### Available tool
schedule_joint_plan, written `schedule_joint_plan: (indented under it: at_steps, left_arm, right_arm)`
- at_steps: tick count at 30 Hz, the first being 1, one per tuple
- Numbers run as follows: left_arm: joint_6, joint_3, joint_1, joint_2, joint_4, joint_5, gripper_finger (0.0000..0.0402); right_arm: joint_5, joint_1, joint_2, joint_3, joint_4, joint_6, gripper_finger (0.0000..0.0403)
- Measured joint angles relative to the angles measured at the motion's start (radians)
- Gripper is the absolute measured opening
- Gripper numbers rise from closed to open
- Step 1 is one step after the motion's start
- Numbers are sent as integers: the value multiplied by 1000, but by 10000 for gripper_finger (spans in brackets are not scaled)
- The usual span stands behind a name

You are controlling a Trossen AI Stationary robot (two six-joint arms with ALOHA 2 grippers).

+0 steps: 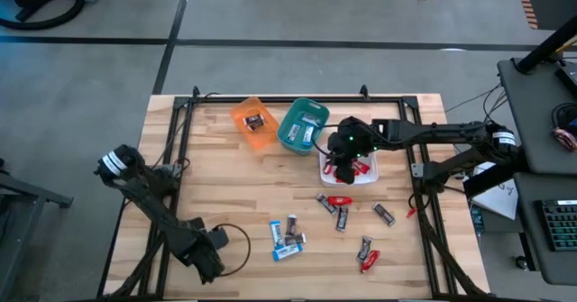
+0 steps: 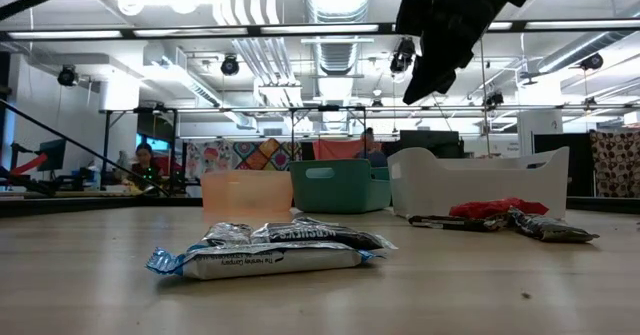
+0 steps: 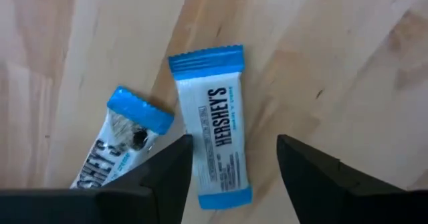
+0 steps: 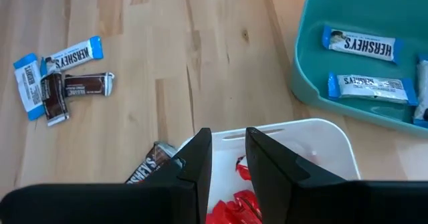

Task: Sort candy
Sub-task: Put the white chocolate bar into the green bin

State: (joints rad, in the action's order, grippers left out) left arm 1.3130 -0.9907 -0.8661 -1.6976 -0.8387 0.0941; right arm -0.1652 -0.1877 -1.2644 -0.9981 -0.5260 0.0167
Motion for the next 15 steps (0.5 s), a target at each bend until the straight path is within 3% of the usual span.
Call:
schedule_joint_plan:
  at_steps: [10, 15]
  left_arm:
    - [5, -5, -21, -81, -13, -11, 198]
    - [4, -5, -23, -79, -5, -33, 164]
  right_arm:
    - [0, 7, -1, -2, 14, 13, 84]
    - [0, 7, -1, -2, 14, 12, 84]
